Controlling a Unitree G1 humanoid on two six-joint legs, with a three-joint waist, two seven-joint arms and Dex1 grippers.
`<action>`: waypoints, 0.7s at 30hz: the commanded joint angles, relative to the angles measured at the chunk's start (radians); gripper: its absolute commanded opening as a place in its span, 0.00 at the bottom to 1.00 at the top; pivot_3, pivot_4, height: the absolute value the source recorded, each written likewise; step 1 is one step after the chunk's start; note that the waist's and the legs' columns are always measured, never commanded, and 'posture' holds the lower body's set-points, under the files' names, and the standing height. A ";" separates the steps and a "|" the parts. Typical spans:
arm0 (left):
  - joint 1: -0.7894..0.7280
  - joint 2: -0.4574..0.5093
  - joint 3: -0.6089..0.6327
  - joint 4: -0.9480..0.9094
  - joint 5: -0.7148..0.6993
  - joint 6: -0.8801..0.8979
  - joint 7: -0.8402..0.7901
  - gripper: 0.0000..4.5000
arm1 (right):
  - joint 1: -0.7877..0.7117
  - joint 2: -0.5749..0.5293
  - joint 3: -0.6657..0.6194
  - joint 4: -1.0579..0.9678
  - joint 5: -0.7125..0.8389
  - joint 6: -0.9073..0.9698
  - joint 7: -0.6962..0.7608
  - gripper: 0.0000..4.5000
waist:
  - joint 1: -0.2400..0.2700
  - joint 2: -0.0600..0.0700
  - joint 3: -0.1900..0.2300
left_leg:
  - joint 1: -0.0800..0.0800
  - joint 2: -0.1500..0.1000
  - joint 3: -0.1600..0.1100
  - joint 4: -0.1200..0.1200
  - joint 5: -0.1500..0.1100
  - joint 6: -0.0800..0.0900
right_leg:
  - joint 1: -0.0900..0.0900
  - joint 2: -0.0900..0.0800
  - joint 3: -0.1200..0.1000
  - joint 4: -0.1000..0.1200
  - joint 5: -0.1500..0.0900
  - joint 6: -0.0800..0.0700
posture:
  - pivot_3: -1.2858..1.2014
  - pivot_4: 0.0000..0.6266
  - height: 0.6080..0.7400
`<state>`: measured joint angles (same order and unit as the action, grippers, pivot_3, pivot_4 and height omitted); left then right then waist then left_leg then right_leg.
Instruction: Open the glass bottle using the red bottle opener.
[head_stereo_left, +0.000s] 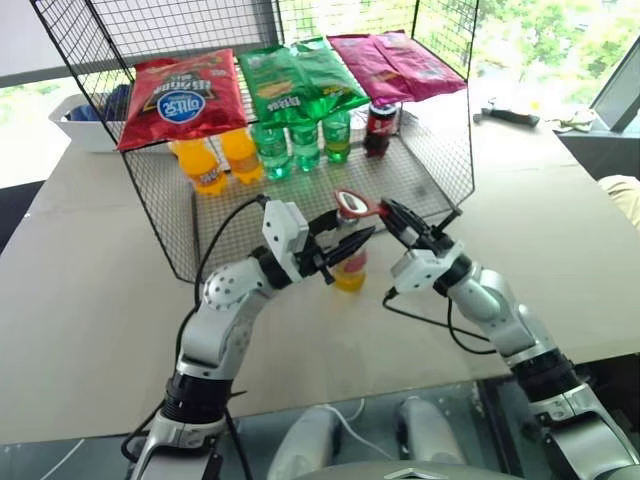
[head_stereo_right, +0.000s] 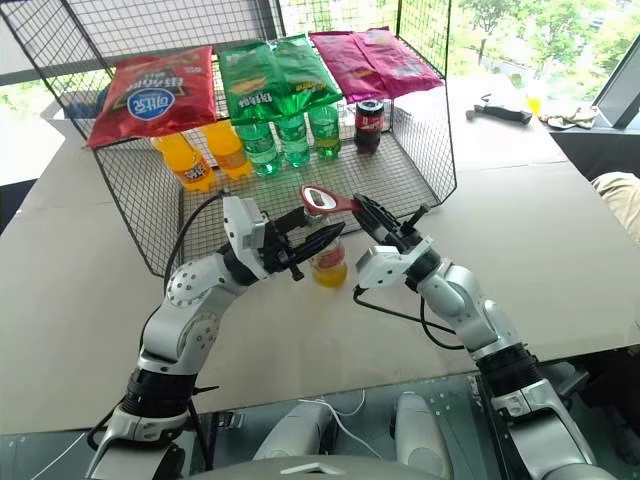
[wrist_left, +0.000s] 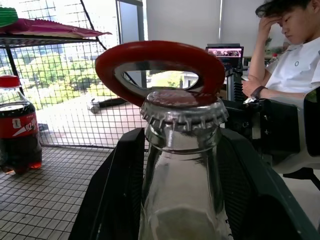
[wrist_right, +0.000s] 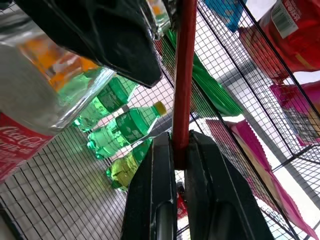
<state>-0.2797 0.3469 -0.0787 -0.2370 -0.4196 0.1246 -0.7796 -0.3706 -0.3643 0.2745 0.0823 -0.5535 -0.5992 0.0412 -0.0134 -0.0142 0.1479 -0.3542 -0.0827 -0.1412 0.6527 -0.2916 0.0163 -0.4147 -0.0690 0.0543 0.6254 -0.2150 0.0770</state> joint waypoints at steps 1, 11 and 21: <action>0.009 0.015 -0.005 0.015 0.025 0.006 0.000 0.34 | 0.016 -0.001 0.017 -0.050 -0.013 -0.022 0.007 0.00 | 0.000 0.000 0.000 | 0.000 0.000 0.000 0.000 0.000 0.000 | 0.000 0.000 0.000 0.000 0.000 0.000 | 0.52 0.24 1.00; -0.001 0.036 -0.017 0.044 0.045 0.008 -0.008 0.34 | 0.050 -0.048 0.046 -0.033 -0.121 -0.061 -0.023 0.00 | -0.001 0.000 -0.001 | 0.005 0.000 0.001 0.000 0.000 -0.001 | 0.004 0.000 0.001 0.001 0.000 0.000 | 0.52 0.24 1.00; -0.006 0.039 -0.023 0.060 0.048 0.007 -0.013 0.34 | -0.013 -0.063 0.085 -0.001 -0.223 -0.041 -0.045 0.00 | -0.003 0.000 -0.002 | 0.009 0.001 0.001 0.000 0.001 -0.002 | 0.007 0.001 0.001 0.001 0.000 0.000 | 0.52 0.24 1.00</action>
<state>-0.2929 0.3724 -0.0794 -0.2087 -0.4114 0.1186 -0.7883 -0.3763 -0.4294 0.2980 0.0801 -0.7290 -0.6322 -0.0332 -0.0162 -0.0145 0.1464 -0.3453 -0.0820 -0.1398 0.6523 -0.2906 0.0148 -0.4073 -0.0676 0.0557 0.6267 -0.2150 0.0769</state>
